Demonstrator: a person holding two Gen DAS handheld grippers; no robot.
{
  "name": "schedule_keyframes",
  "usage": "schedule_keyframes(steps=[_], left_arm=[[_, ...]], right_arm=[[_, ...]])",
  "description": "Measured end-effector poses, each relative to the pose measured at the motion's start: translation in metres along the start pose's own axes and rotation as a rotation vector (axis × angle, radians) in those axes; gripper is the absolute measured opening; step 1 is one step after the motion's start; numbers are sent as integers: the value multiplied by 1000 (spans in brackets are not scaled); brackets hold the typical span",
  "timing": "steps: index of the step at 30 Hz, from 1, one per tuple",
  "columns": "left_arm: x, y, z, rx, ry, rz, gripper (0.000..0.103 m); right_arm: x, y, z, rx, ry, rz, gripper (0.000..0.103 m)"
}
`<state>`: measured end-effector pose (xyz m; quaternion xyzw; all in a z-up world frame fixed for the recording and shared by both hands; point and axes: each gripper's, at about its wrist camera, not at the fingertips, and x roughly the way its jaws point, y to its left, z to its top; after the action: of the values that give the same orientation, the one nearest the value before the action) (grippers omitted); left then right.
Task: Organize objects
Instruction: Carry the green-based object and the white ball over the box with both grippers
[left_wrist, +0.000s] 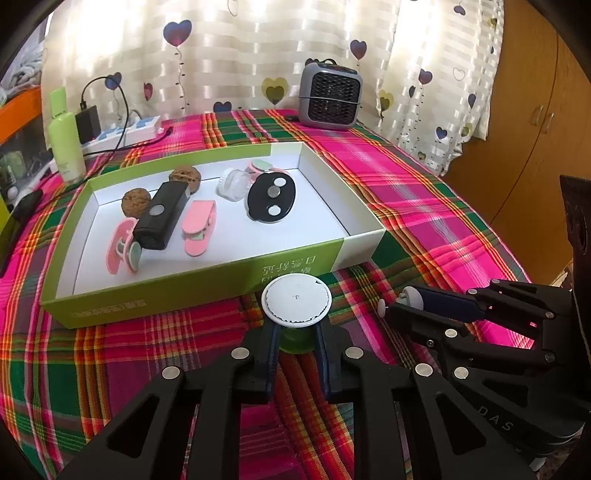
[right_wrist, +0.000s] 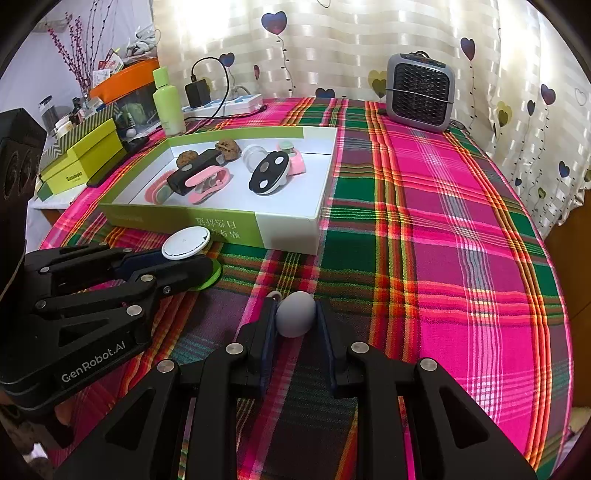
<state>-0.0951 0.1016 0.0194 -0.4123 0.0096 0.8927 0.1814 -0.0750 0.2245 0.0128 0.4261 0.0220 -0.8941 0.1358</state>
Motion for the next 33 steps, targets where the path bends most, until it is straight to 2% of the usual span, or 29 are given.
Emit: schedule_keyframes(steps=[33], left_arm=[[-22, 4, -8, -19, -41, 22, 16]], right_arm=[[-14, 15, -2, 5, -39, 20, 23]])
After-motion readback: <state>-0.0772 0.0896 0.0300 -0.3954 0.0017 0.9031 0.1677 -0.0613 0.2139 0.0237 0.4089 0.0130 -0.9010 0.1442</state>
